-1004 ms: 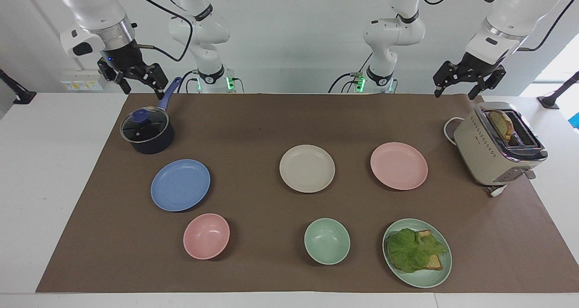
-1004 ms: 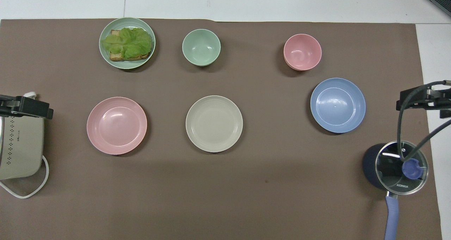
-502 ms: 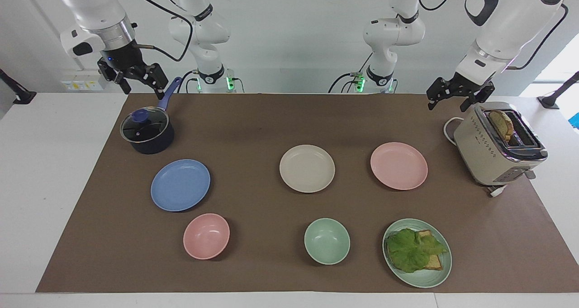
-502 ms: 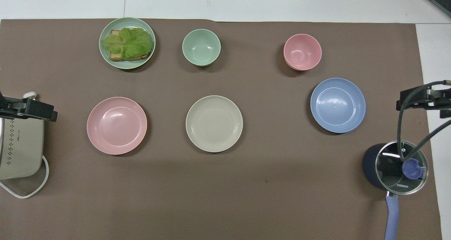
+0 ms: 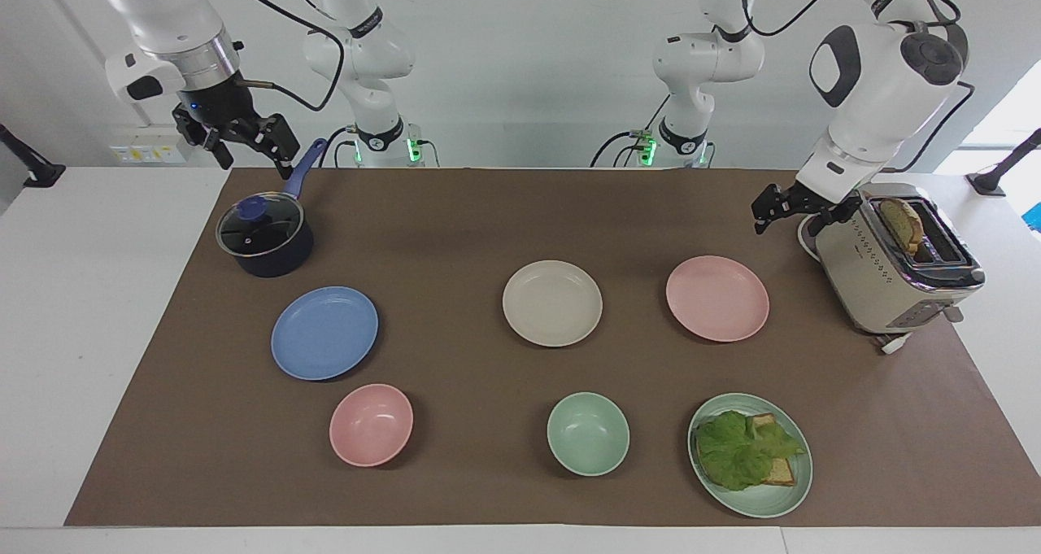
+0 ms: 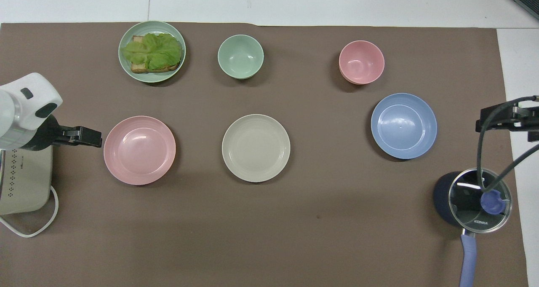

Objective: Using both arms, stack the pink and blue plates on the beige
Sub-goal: 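Reach the left gripper to the rim of the pink plate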

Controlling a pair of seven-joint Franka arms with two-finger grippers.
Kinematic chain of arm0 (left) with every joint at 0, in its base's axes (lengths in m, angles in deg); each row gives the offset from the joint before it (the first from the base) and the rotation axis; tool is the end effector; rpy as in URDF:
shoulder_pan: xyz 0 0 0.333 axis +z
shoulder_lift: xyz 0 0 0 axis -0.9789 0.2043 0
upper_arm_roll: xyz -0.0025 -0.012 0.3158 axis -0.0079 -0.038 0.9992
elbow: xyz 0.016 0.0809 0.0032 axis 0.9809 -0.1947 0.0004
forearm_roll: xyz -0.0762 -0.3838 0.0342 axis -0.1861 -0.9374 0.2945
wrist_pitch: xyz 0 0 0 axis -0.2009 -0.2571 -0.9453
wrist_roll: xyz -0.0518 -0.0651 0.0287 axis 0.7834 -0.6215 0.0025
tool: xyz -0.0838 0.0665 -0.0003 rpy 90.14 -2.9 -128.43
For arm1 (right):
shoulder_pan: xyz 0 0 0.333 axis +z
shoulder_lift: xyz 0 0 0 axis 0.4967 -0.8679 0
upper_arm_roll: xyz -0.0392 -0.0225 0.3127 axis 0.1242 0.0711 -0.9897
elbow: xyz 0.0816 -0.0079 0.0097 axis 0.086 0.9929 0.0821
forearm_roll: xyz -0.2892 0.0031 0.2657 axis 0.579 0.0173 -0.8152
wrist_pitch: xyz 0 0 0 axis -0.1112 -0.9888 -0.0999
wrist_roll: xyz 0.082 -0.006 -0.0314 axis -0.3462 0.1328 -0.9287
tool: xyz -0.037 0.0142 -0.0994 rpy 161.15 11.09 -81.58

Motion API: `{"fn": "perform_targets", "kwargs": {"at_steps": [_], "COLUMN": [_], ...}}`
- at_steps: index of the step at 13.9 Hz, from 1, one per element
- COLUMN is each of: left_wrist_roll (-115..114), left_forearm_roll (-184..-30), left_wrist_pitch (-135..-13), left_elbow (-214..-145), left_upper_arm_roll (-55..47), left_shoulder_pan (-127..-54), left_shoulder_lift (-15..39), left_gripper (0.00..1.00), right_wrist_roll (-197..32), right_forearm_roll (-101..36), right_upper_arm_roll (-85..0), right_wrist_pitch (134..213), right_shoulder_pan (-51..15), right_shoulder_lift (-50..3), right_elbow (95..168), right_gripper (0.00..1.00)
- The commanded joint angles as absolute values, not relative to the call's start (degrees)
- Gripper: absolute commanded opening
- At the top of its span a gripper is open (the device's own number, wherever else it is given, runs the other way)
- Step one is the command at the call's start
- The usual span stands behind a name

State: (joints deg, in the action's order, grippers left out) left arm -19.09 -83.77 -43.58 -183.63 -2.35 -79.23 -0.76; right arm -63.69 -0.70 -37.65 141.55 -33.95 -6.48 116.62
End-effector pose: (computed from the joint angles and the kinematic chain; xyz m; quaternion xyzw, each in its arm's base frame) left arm 0.5378 -0.0295 0.4886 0.9987 -0.0439 -0.0206 0.0178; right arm 0.5371 -0.0160 0.6487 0.9942 -0.1071 -0.0077 0.0108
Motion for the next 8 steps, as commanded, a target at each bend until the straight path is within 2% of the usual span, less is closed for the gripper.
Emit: {"fn": "perform_targets", "kwargs": {"at_steps": [1, 5, 8], "left_wrist_roll": [-19.5, -20.7, -20.8], "left_forearm_roll": [-84.4, -84.3, -84.0], "left_wrist_pitch": [-50.3, -59.0, -62.1], "left_elbow": [-189.6, -194.9, -195.3], "left_upper_arm_roll": [-2.2, -2.2, -2.2], "left_shoulder_pan": [-78.6, -77.6, -76.8], "left_shoulder_lift": [-0.3, 3.4, 7.0], "left_gripper": [1.00, 1.00, 1.00], "right_wrist_roll": [-65.4, -65.2, -65.3], "right_forearm_roll": [-2.1, -2.1, -2.1], "right_upper_arm_roll": [-37.8, -37.9, -37.9], "right_wrist_pitch": [141.6, 141.6, 141.5], "right_shoulder_pan": [-34.9, -34.9, -34.9], "right_shoulder_lift": [-5.5, -5.5, -5.5], "right_elbow": [117.5, 117.5, 117.5], "right_gripper": [1.00, 1.00, 1.00]}}
